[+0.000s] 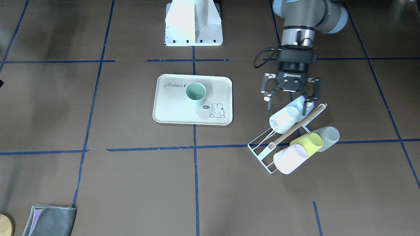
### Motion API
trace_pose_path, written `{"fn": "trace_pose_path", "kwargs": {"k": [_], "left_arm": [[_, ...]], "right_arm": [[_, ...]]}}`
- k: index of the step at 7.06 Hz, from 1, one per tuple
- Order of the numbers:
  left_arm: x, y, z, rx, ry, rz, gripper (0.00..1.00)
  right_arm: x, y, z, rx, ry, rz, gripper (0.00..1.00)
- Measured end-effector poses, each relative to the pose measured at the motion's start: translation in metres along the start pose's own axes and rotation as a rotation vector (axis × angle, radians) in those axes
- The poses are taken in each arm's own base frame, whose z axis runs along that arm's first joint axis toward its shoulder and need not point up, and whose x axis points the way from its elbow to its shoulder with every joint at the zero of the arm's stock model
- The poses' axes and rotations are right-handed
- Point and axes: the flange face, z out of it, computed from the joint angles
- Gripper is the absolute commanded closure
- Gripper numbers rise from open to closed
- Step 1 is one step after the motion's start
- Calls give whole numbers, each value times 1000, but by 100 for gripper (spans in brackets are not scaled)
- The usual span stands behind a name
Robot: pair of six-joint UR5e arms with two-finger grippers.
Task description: Pick up and place green cup on tray
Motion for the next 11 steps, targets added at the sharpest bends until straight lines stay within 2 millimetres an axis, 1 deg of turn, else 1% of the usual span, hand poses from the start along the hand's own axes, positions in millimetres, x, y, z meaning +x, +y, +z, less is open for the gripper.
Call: {"fn": "trace_pose_path", "kwargs": {"k": [1,2,3,4,5,6,7,8,9,10,11], "left_arm": [[-35,2,-10,-135,-12,-33,1],[-76,1,-18,-258,-28,-84,1],[-127,1,-25,-375,-24,-132,1],[-191,8,-33,-479,4,-145,1],[-257,25,-37,-559,32,-146,1],[-325,47,-34,-631,58,-148,1],[-389,72,-30,-697,85,-143,1],[-437,96,-30,-752,109,-166,0],[-462,116,-31,-791,135,-221,0],[-471,129,-34,-828,155,-297,0],[-473,135,-36,-860,158,-364,0]], "right_arm": [[0,0,0,0,0,0,0],[0,0,0,1,0,1,0],[2,-1,0,1,1,2,0],[6,-1,-1,3,5,-3,0],[13,-3,-1,4,11,-21,0],[25,-4,1,2,21,-47,0],[42,-4,3,-9,38,-75,0],[61,-4,1,-26,64,-109,0],[85,-7,-7,-52,102,-157,0],[104,-8,-14,-84,144,-210,0],[118,-7,-16,-115,175,-251,0]]}}
